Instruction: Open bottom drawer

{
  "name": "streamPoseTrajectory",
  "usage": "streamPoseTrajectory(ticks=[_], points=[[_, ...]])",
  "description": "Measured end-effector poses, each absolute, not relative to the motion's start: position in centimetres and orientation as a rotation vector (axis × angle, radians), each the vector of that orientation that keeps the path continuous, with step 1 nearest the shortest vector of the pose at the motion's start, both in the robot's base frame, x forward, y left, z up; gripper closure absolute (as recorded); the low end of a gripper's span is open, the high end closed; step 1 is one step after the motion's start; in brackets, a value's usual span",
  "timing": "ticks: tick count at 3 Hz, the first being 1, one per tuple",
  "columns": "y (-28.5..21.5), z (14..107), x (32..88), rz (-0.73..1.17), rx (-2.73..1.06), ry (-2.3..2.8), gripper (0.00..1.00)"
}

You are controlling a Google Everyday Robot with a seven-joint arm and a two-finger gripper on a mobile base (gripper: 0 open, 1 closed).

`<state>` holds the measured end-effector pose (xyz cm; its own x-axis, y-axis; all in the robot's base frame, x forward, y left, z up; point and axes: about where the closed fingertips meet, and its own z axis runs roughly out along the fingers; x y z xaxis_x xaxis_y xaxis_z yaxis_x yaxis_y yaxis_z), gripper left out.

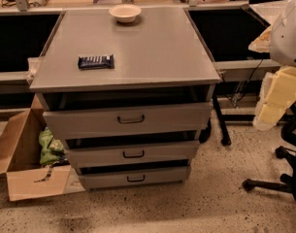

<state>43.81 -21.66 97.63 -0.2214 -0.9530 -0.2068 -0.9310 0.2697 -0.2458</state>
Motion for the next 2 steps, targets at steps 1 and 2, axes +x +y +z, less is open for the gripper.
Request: streamPoseTrajectory(ticks=[1,2], points=[[-21.7,97.6,43.8,-0.099,-1.725,2.232,0.0],[-20.9,92.4,44.6,-0.084,-1.82,2.196,0.0]])
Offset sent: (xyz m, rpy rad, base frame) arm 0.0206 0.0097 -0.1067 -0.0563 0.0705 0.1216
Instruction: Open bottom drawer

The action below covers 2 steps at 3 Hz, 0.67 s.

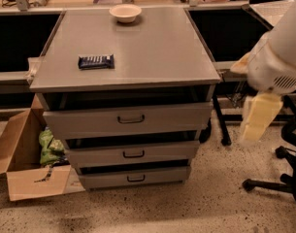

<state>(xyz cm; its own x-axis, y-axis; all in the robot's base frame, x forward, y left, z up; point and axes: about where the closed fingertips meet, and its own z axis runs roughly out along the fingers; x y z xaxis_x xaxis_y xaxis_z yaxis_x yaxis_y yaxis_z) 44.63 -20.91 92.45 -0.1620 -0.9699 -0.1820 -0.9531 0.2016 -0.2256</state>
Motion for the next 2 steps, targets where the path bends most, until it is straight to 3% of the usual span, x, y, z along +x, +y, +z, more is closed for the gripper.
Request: streamPoseTrajectory(ticks=[2], points=[[-17.3,73.8,44.8,0.118,-1.986,2.104,0.0]])
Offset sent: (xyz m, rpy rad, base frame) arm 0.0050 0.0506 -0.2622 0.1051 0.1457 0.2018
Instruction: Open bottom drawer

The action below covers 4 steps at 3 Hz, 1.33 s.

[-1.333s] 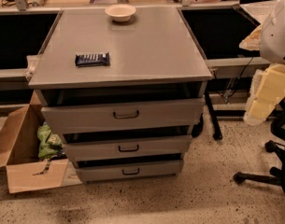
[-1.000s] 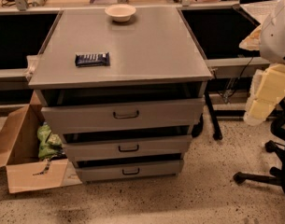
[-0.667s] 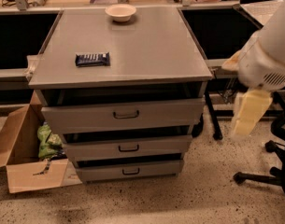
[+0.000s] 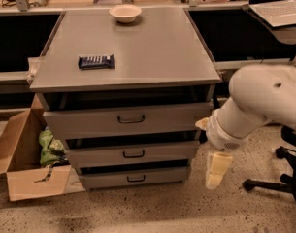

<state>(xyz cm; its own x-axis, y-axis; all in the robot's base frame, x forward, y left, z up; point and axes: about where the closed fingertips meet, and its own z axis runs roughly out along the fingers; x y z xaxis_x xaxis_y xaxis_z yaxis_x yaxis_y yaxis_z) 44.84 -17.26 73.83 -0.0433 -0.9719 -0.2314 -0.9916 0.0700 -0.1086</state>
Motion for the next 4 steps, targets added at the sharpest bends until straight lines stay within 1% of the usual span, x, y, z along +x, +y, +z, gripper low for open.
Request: streamPoseTrajectory(ticks=[1,2,3,4], points=[[-16.2,68.0,45.2,0.214,-1.935,2.102,0.0],[-15.8,67.0,45.2,0.202,-1.944,2.111,0.0],[-15.5,60.6,45.6,0.172,-1.977,2.143,0.0],[-15.0,53.7,47.7,0.138,-2.003,2.105,0.0]])
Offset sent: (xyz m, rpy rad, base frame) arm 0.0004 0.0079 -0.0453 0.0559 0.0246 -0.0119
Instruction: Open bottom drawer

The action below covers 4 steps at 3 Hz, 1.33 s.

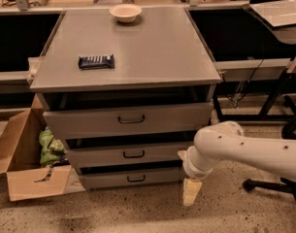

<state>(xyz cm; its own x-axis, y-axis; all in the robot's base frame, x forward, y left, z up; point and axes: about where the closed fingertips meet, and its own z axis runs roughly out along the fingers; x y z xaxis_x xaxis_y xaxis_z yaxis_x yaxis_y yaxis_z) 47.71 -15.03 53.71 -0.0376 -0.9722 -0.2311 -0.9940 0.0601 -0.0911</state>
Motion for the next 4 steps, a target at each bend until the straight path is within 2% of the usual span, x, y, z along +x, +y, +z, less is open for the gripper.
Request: streamPoseTrajectory(ticks=[1,2,3,4], points=[[-14.2,45.9,50.1,0.191,-2.02,2.042,0.0],[-14.0,41.9,51.0,0.256,-2.012,2.001,0.0],[-14.0,41.9,51.0,0.256,-2.012,2.001,0.0],[-15.8,36.3,52.6,0.18,-2.012,1.966,0.0]])
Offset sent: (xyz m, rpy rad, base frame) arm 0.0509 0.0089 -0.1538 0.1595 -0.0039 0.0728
